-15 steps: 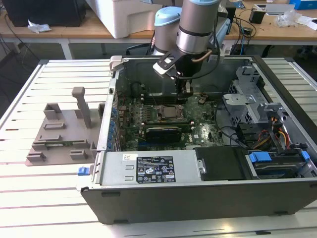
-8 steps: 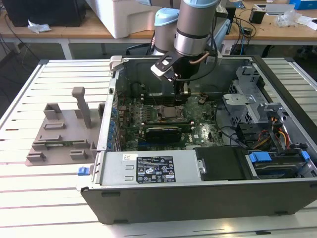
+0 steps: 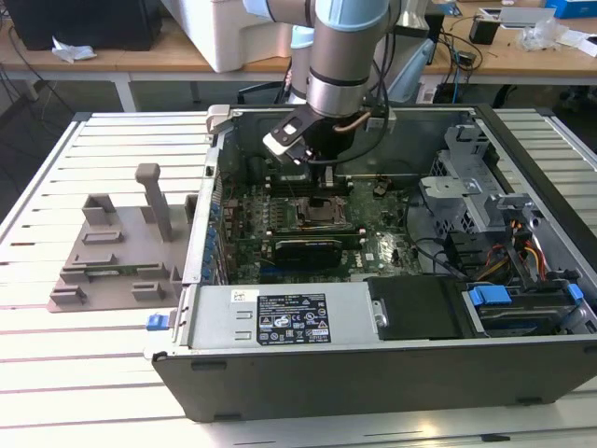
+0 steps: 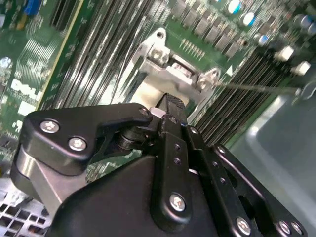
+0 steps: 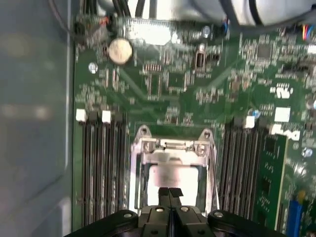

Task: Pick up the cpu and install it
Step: 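Close the cpu cover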

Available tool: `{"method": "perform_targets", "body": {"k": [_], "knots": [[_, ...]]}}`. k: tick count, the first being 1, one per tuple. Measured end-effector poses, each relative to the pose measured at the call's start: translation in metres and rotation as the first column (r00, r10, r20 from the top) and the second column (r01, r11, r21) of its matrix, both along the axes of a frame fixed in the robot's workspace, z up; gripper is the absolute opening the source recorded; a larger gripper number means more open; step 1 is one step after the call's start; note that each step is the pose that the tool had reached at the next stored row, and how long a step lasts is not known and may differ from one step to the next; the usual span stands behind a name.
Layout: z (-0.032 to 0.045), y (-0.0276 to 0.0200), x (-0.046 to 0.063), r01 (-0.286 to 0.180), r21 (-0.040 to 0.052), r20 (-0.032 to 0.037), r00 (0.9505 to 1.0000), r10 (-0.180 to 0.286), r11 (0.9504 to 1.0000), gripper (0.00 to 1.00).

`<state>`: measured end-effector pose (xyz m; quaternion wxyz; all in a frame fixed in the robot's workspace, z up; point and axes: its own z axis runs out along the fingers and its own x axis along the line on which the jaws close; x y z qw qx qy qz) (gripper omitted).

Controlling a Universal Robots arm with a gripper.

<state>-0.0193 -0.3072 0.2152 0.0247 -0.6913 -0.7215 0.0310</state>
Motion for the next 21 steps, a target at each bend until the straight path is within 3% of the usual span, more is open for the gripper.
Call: {"method": "perform_targets", "body": {"k": [11,18,21], "knots": [[-0.0091,0.0001,-0.023,0.0,0.0002,0.0001,1.0,0.0,1.0,0.11],[-0.0119,0.0,-0.023,0.0,0.0,-0.0001,1.0,0.0,1.0,0.11],[-0.0069,0.0001,-0.022,0.0,0.0006,0.0003,1.0,0.0,1.0,0.11]]}}
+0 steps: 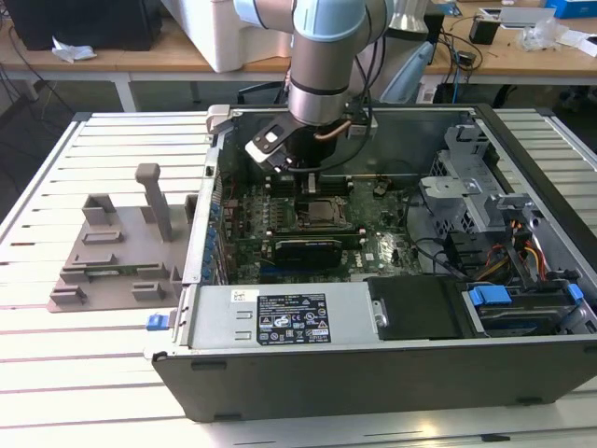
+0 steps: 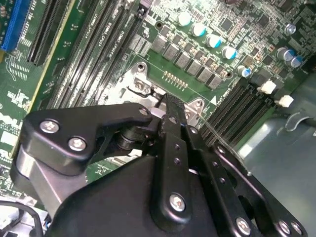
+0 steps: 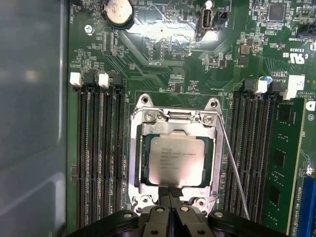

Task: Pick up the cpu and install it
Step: 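Close the cpu cover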

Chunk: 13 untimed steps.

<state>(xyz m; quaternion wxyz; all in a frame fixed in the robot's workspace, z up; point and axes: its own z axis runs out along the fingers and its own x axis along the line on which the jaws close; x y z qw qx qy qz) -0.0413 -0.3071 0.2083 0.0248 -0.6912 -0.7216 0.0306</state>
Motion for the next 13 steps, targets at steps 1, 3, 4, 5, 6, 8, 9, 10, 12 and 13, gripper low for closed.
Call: {"method": "perform_targets", "body": {"k": [1,3,4,5,6,8,9,10,12,13], "knots": [[0.0008,0.0,0.0,0.0,-0.0003,-0.0001,1.0,0.0,1.0,0.11],[0.0009,0.0,0.004,0.0,-0.0002,-0.0013,1.0,0.0,1.0,0.11],[0.0009,-0.0001,0.014,0.0,-0.0001,-0.0087,1.0,0.0,1.0,0.11],[0.0009,-0.0001,0.019,0.0,-0.0001,-0.0122,0.9999,0.0,1.0,0.11],[0.0009,-0.0001,0.023,0.0,-0.0001,-0.0154,0.9999,0.0,1.0,0.11],[0.001,-0.0001,0.036,0.0,-0.0003,-0.0275,0.9996,0.0,1.0,0.11],[0.001,-0.0001,0.04,0.0,-0.0002,-0.0309,0.9995,0.0,1.0,0.11],[0.0009,0.0,0.045,0.0,-0.0001,-0.0341,0.9994,0.0,1.0,0.11],[0.0013,-0.0001,0.047,0.0,-0.0003,-0.035,0.9994,0.0,1.0,0.11],[0.0037,-0.0001,0.047,0.0,-0.0003,-0.035,0.9994,0.0,1.0,0.11]]}}
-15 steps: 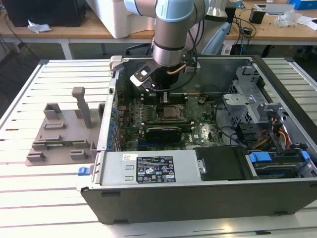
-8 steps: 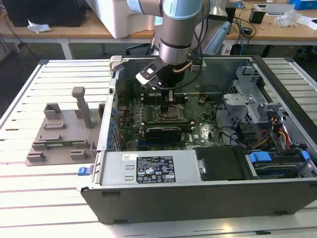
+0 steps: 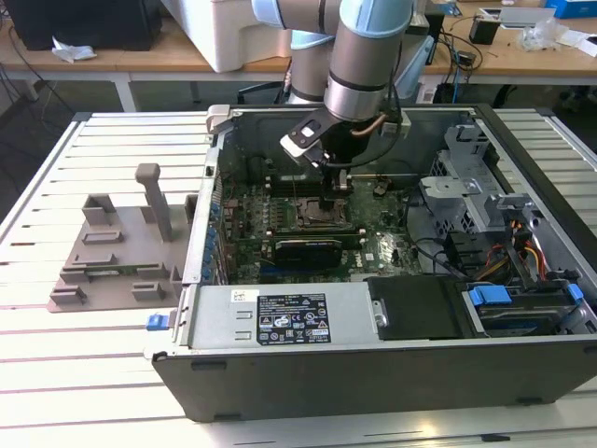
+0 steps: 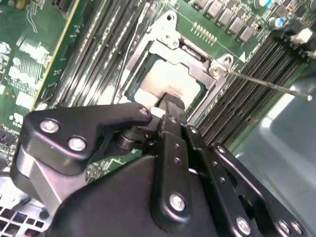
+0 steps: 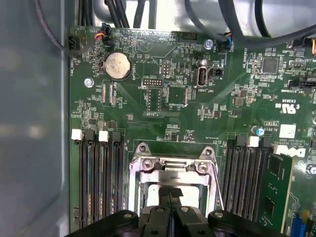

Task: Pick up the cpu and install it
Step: 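Close the cpu cover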

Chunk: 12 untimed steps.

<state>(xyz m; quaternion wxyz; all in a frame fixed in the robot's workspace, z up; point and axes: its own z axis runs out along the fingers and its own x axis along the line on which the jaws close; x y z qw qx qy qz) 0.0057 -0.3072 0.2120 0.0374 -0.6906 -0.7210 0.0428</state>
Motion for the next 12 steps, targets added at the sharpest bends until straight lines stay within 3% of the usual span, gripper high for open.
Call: {"method": "perform_targets", "body": {"k": [8,11,12], "knots": [[0.0222,0.0,0.0,0.0,0.0,0.0,1.0,0.0,1.0,0.11],[0.0328,0.0,0.0,0.0,0.0001,0.0,1.0,0.0,1.0,0.11],[0.0399,0.0,0.0,0.0,0.0,0.0,1.0,0.0,1.0,0.11]]}}
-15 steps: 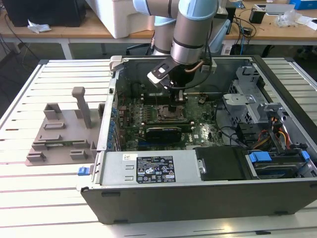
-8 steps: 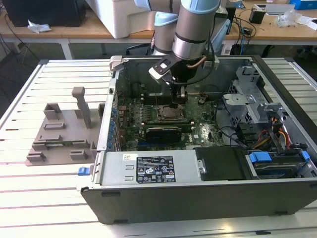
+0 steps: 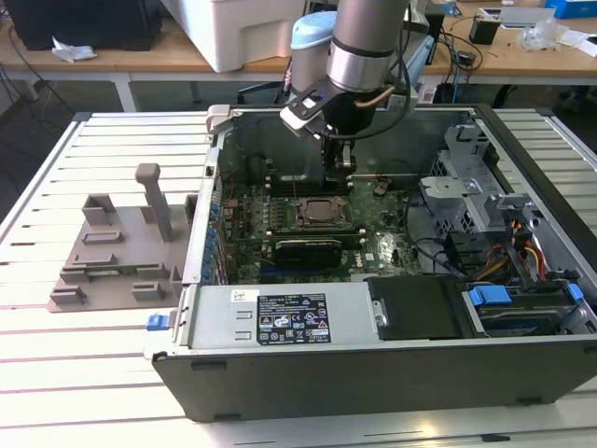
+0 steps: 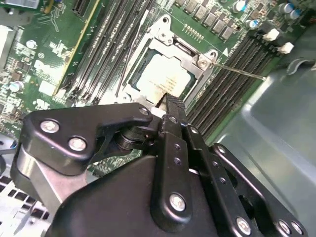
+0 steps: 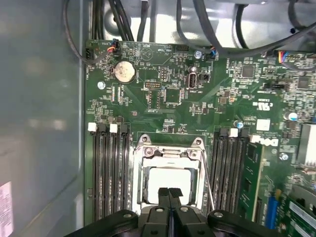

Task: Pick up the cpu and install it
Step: 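Close the cpu cover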

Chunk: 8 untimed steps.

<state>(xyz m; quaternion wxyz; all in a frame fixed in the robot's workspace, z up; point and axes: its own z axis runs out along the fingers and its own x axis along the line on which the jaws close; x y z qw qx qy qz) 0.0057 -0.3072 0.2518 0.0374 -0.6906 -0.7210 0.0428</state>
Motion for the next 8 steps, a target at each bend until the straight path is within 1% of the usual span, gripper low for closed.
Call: {"method": "perform_targets", "body": {"k": [3,5,8], "knots": [[0.0066,0.0,0.0,0.0,0.0001,0.0,1.0,0.0,1.0,0.11],[0.0094,0.0,0.0,0.0,0.0003,0.0001,1.0,0.0,1.0,0.11],[0.0096,0.0,0.0,0.0,0.0001,0.0,1.0,0.0,1.0,0.11]]}}
